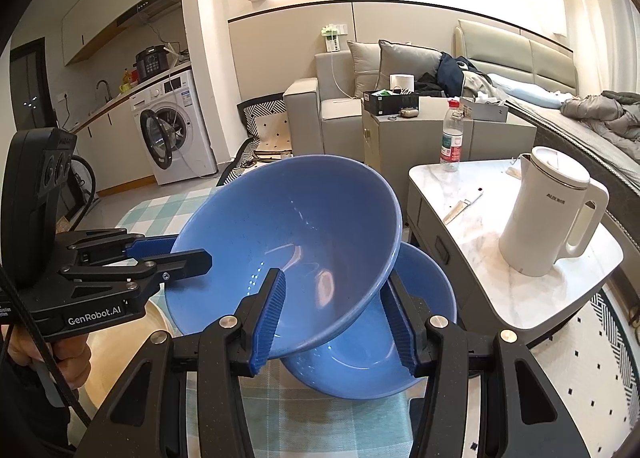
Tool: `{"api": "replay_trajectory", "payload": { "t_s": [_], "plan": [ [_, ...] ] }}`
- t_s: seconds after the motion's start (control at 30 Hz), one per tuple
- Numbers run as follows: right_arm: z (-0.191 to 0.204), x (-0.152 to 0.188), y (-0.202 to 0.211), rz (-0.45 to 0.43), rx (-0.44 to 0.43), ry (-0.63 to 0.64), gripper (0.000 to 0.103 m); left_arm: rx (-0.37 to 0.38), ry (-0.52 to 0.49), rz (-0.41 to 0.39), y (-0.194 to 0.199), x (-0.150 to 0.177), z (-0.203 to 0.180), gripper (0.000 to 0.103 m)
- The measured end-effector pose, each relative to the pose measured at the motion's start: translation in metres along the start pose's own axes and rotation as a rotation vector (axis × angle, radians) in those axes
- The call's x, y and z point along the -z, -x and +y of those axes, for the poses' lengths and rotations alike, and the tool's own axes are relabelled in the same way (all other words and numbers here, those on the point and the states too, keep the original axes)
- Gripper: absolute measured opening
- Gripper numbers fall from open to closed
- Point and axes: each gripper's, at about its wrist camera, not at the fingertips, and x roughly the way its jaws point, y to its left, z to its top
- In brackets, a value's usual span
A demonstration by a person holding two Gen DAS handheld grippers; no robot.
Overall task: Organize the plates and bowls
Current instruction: 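Carry the blue bowl over another blue bowl with both grippers, then lower the held blue bowl into the other blue bowl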
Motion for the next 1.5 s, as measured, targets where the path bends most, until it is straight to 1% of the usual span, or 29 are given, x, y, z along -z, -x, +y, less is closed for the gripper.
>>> {"api": "replay_trajectory", "payload": {
  "t_s": [0.53,0.77,1.13,1.5],
  "plan": [
    [-0.013,0.008,0.010,-0.008,0.022,-0.028,0.051,0.011,-0.026,0.006,-0.007,-0.006,-0.018,0.030],
    [-0.022,0.014,0.009,0.004,0.032,-0.044,0.051,0.016,-0.037,0.022,-0.014,-0.006,-0.027,0.030],
    [-0.032,0.019,-0.002,0.036,0.041,-0.055,0.051,0.016,-0.041,0.051,-0.026,-0.004,-0.032,0.030],
    [-0.039,0.021,-0.020,0.078,0.059,-0.059,0.051,0.000,-0.061,0.077,-0.039,-0.001,-0.035,0.030]
  ]
}}
